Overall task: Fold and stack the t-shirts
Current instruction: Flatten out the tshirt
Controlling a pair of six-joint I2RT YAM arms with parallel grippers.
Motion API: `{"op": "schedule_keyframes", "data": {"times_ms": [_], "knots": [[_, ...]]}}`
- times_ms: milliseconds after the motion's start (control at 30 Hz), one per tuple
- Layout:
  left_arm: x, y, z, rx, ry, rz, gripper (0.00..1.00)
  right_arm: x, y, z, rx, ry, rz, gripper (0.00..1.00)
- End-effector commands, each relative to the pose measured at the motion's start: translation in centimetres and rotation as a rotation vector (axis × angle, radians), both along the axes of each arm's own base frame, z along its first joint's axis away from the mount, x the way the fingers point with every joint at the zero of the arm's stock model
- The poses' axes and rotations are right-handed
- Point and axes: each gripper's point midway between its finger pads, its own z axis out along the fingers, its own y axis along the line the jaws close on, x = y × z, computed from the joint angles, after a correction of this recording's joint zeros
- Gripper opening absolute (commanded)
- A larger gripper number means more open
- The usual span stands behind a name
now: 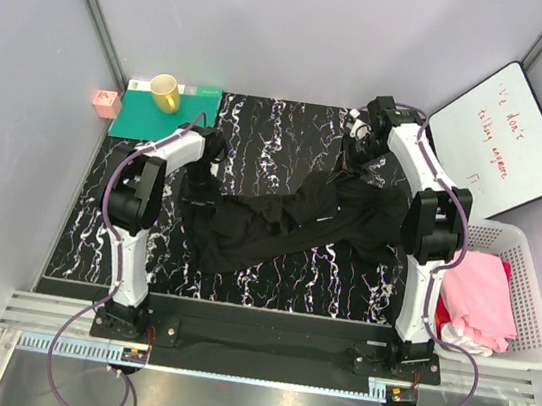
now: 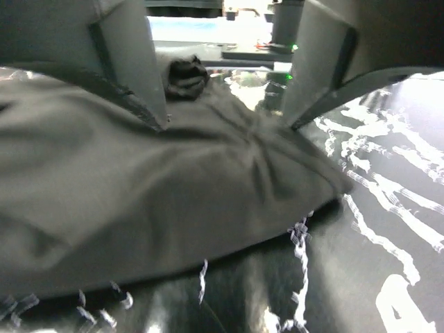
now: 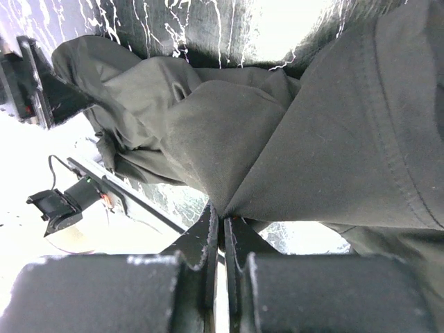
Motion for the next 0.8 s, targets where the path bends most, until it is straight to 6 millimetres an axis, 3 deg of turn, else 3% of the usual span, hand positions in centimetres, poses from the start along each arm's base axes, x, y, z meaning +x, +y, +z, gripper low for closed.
{"op": "schedule_keyframes", "data": {"times_ms": [0,33,100,300,467,567,667,700,733,767], "knots": [[0.7,0.9,-0.9,0.054,-0.002,0.009,0.48,0.7,0.1,4.9,0.006,-0.151,0.017,0.06],[0.7,1.0,-1.1,0.058,0.002,0.009,0.22,0.9,0.1,5.2,0.008,-0.165,0.018,0.06],[0.8,1.4,-1.4,0.066,0.012,0.015,0.0,1.7,0.2,6.1,0.011,-0.211,0.014,0.06],[2.6,2.6,-0.2,0.074,-0.048,0.048,0.0,4.7,-0.8,8.3,0.004,-0.316,-0.041,0.06],[5.3,4.3,1.7,0.098,-0.124,0.071,0.0,7.9,-3.7,10.2,-0.008,-0.387,-0.152,0.05],[6.7,5.1,2.2,0.098,-0.142,0.075,0.0,9.5,-5.4,9.8,-0.025,-0.382,-0.221,0.05],[7.7,4.9,2.4,0.087,-0.142,0.066,0.0,10.6,-7.6,7.2,-0.106,-0.345,-0.289,0.08],[7.9,4.7,2.4,0.073,-0.143,0.065,0.0,10.8,-7.8,6.3,-0.12,-0.333,-0.293,0.12],[8.2,4.4,2.6,0.057,-0.15,0.063,0.0,11.2,-8.0,4.7,-0.136,-0.308,-0.292,0.23],[8.2,4.0,2.6,0.039,-0.148,0.063,0.0,11.4,-8.3,3.9,-0.156,-0.301,-0.295,0.43]]}}
